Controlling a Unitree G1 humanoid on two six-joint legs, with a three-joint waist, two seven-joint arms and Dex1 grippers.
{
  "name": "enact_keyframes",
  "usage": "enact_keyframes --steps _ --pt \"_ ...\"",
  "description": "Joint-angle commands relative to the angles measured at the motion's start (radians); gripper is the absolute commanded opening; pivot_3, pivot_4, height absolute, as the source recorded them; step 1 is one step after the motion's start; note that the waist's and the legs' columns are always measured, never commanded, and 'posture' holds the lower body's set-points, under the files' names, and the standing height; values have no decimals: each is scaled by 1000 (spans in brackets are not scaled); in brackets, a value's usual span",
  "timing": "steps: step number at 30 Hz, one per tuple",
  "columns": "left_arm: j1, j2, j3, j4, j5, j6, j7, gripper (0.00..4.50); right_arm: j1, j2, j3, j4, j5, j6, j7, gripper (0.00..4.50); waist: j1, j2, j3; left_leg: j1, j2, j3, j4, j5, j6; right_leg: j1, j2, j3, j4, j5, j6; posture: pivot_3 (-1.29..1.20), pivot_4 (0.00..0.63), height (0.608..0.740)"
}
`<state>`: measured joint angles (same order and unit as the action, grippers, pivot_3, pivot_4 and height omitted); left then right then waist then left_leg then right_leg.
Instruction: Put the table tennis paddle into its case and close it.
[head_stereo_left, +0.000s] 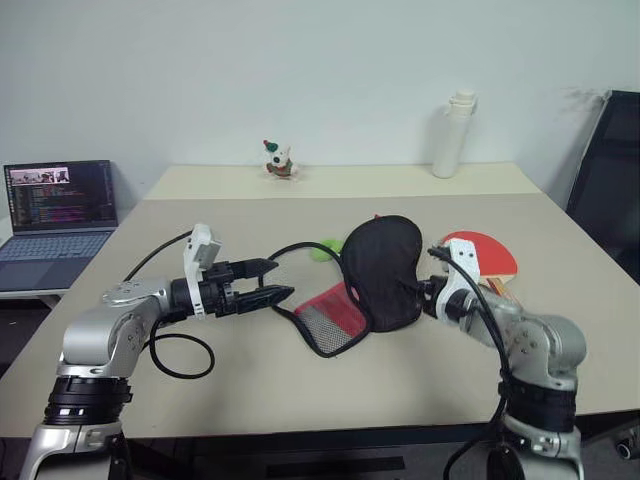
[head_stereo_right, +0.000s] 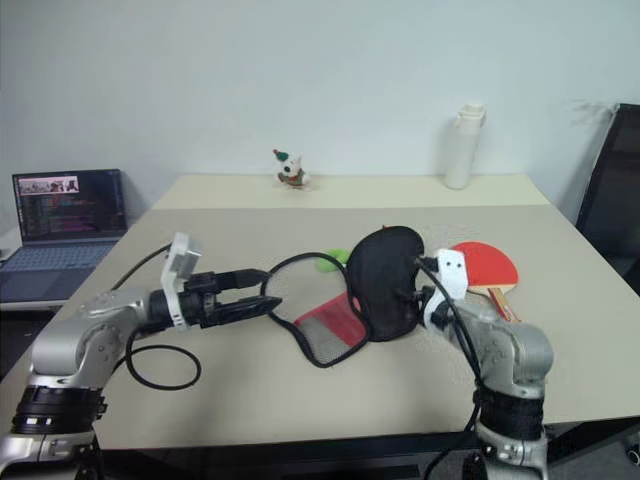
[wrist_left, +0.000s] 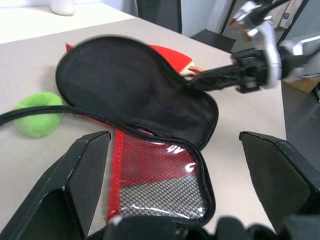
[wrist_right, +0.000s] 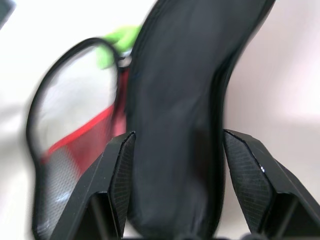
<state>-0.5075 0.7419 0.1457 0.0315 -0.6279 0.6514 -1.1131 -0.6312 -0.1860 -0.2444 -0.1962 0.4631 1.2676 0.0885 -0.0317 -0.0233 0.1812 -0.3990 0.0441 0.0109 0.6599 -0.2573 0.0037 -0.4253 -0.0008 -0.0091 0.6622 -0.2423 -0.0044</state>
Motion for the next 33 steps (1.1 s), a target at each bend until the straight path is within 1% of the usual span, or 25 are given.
enact_keyframes --steps 1,3,5,7,9,18,20,23,26,33 --pt "2 18 38 -52 -21 3 8 4500 -30 -58 30 62 -2 -52 77 2959 0 0 0 0 0 0 0 0 0 0 0 0 0 0 0 0 150 740" --pt "6 21 40 -56 -22 4 11 4500 -29 -84 45 76 -10 -58 91 2959 1 0 0 -1 1 0 -1 0 0 0 1 0 0 0 -1 0 150 740" --pt "11 22 45 -60 -21 3 17 4500 -22 -87 51 98 -12 -83 106 3329 0 0 0 -1 1 0 -1 0 0 -1 1 0 0 0 -1 0 150 740" --pt "15 19 50 -69 -23 6 25 4500 -23 -69 68 141 -19 -131 118 3823 -1 0 0 0 1 0 -1 0 0 -1 1 0 0 0 -1 0 150 740" --pt "16 15 53 -74 -26 9 30 4500 -35 -54 82 191 -32 -181 124 4460 -1 0 0 0 1 0 -1 0 0 -1 1 0 1 0 -1 0 150 740" --pt "5 15 46 -61 -29 9 31 4500 -157 -26 139 549 -139 -473 168 4460 0 0 0 0 1 0 0 0 0 -1 2 1 0 0 -1 0 150 740" --pt "16 33 32 -64 -16 -9 -4 4500 -185 -24 145 628 -164 -530 176 4460 0 0 0 0 1 1 0 0 0 -1 2 1 0 0 -1 0 150 740" --pt "35 72 0 -58 37 -87 -74 4500 -219 -17 146 714 -186 -590 177 4460 -1 0 0 0 1 1 -1 0 0 -1 2 1 1 0 -1 0 150 740" --pt "37 108 -30 -34 85 -145 -124 4500 -242 -3 134 752 -188 -615 164 3831 -1 0 0 0 1 1 -1 0 0 -1 2 1 1 0 -2 0 150 740" --pt "22 121 -45 -5 115 -177 -155 4500 -262 54 19 748 -124 -565 58 1351 0 0 0 0 3 1 0 0 0 -1 2 1 1 1 -3 0 150 740"
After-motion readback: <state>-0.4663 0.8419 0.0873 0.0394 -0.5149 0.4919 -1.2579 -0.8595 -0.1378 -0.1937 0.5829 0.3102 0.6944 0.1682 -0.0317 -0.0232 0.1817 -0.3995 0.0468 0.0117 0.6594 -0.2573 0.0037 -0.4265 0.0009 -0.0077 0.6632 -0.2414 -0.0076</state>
